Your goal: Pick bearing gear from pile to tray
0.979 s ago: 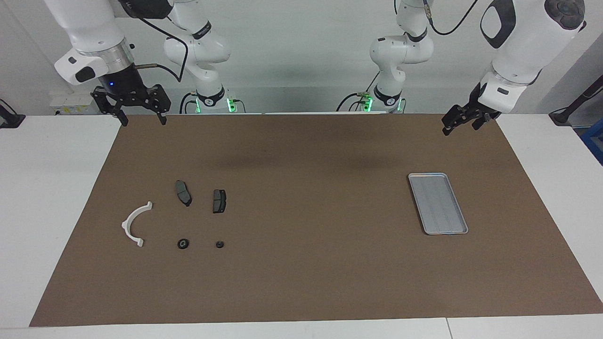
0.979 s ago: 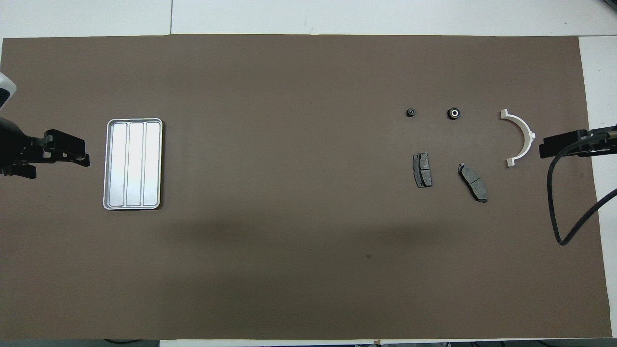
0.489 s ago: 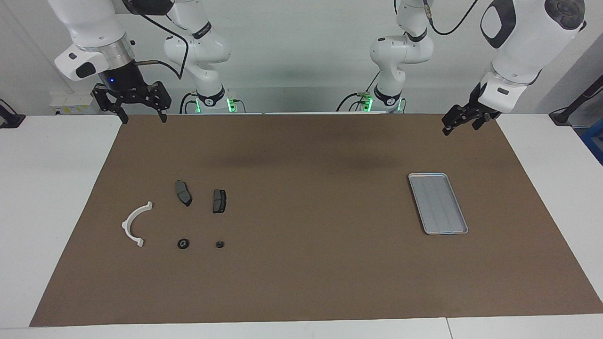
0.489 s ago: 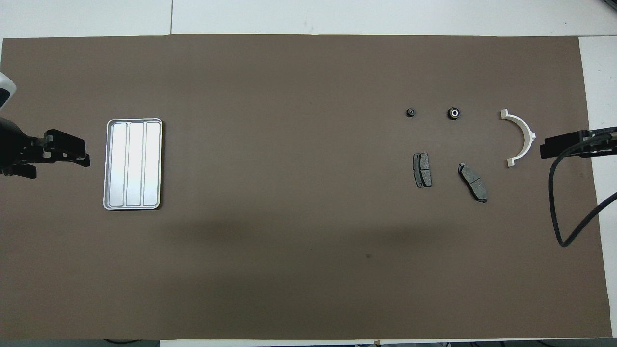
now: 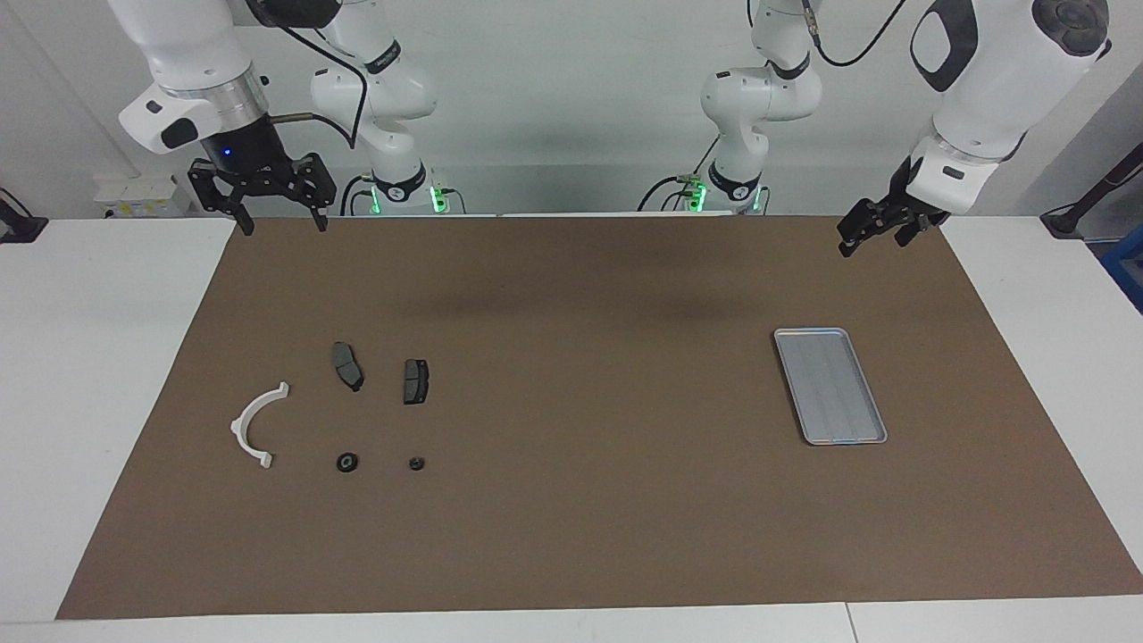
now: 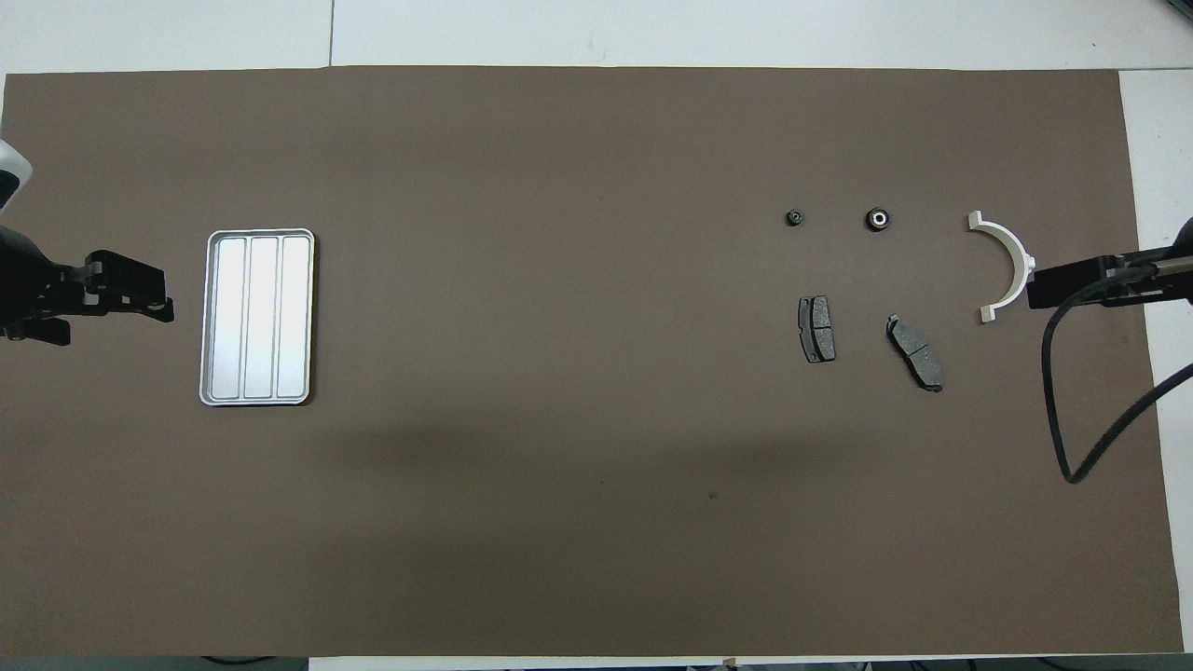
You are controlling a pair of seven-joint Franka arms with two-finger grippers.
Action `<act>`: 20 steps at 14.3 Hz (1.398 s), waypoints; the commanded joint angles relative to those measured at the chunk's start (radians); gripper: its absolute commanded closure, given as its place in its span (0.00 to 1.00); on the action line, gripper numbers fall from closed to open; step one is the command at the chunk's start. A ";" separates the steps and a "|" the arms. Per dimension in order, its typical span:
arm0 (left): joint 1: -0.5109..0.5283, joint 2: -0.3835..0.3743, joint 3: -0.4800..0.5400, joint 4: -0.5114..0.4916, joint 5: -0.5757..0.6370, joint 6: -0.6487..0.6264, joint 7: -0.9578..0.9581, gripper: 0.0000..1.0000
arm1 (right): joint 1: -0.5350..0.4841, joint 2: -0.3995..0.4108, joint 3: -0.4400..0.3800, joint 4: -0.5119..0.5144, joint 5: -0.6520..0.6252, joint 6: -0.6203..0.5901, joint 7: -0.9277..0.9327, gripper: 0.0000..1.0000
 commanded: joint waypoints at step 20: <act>-0.002 -0.016 -0.003 -0.013 0.001 -0.012 0.002 0.00 | 0.120 0.367 0.001 -0.169 -0.002 0.548 0.305 0.00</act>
